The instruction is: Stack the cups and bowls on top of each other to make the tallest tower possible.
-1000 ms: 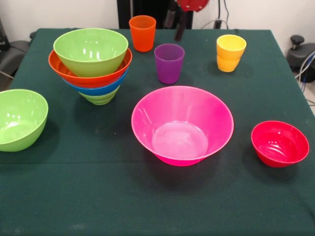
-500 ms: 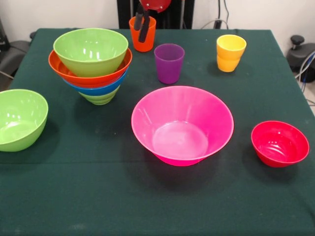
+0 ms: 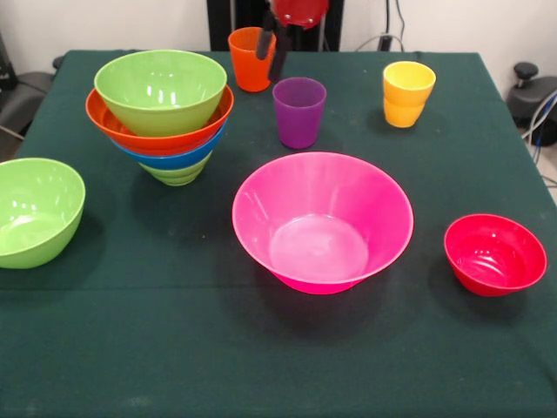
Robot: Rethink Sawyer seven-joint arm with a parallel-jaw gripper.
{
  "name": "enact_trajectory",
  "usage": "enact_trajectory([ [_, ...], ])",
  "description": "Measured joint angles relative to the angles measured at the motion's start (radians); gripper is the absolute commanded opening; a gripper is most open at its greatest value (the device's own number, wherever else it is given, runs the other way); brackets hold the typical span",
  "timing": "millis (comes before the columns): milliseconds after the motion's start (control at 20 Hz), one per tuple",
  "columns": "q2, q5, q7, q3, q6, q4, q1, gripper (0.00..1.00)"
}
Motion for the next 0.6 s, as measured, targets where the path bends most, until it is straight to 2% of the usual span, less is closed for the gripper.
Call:
enact_trajectory([
  [250, 0.011, 0.0, 0.0, 0.0, 0.0, -0.001, 0.026, 1.0],
  [600, 0.043, 0.0, 0.0, 0.002, 0.0, -0.001, 0.031, 1.0],
])
